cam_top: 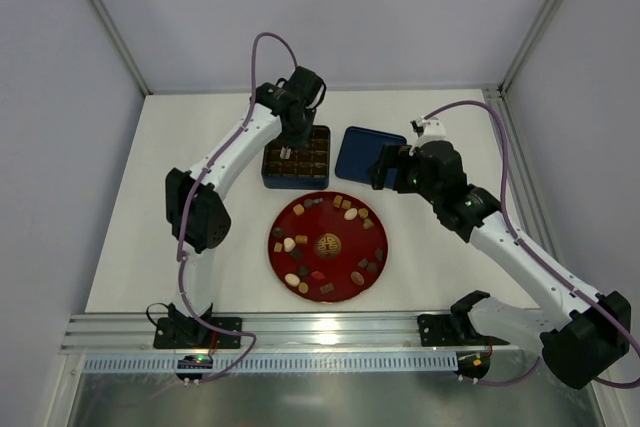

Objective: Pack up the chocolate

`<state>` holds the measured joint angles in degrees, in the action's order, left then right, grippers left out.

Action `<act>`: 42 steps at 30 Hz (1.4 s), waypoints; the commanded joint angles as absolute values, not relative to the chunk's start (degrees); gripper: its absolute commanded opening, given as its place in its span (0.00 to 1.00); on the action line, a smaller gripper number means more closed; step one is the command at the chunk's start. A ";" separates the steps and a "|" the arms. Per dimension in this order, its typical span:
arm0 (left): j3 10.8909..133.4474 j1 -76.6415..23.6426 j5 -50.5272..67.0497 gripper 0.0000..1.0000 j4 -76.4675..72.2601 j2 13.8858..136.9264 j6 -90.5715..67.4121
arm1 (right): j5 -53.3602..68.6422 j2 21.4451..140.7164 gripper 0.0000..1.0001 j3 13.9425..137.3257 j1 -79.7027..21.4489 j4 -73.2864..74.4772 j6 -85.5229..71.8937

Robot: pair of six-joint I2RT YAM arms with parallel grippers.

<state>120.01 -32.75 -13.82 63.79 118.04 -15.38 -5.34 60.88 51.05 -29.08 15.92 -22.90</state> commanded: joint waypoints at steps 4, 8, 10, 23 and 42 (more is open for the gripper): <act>122.52 -32.34 -14.68 0.37 61.52 118.48 -14.24 | -5.54 60.12 1.00 52.47 -29.18 15.12 -22.76; 122.87 -32.34 -14.50 0.38 61.35 118.39 -14.06 | -5.62 60.03 1.00 52.38 -29.09 15.29 -22.85; 123.31 -32.34 -14.59 0.38 61.52 118.48 -13.97 | -5.62 60.03 1.00 52.30 -29.09 15.21 -22.76; 121.30 -32.78 -10.21 0.38 63.55 111.02 -15.99 | -5.71 60.03 1.00 52.12 -29.09 14.77 -23.03; 93.88 -46.66 -6.50 0.38 61.44 87.98 -25.13 | -6.59 59.68 1.00 52.12 -29.09 15.03 -22.85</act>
